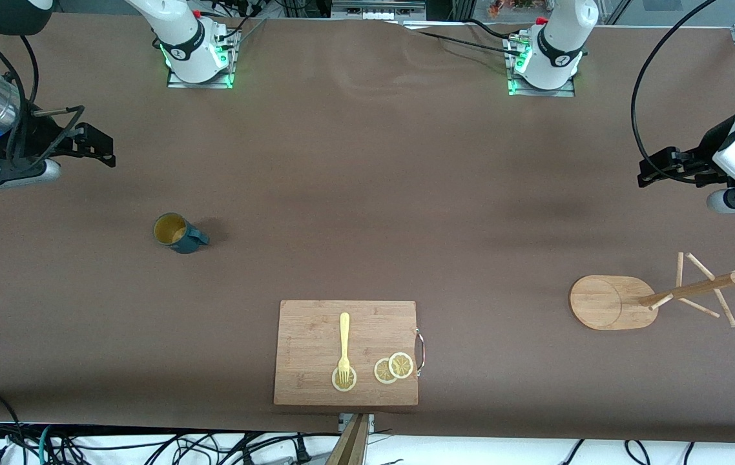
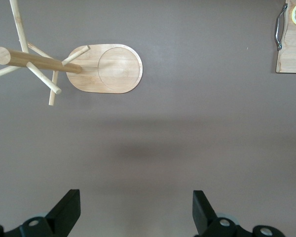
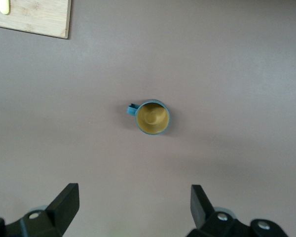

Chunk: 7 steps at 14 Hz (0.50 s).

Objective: Pass cup and hang on rack

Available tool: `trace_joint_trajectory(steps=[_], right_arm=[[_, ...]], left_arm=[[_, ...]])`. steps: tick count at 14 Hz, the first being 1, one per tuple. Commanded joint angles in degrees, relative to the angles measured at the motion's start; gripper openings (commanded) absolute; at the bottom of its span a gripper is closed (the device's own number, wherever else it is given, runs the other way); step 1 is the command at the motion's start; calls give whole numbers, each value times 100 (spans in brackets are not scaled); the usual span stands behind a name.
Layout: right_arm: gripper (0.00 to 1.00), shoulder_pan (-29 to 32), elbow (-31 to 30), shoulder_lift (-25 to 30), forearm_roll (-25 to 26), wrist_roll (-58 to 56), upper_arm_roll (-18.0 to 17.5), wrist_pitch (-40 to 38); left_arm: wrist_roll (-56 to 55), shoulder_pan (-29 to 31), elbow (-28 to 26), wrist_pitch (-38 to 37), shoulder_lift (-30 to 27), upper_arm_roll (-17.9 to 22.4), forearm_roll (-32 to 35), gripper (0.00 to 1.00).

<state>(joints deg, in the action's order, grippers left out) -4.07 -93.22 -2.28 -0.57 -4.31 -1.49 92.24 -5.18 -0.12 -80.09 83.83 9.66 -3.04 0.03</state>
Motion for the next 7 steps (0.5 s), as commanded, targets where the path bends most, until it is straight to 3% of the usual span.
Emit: trace_joint_trajectory(steps=[1,7], right_arm=[[100,109,-143,52,74,-70,-79,-5],[100,117,-223,52,74,-70,-18,30]], left_arm=[[131,29,222,-139,106,5,-91,100],[131,29,222,-139,97,5,-91,100]])
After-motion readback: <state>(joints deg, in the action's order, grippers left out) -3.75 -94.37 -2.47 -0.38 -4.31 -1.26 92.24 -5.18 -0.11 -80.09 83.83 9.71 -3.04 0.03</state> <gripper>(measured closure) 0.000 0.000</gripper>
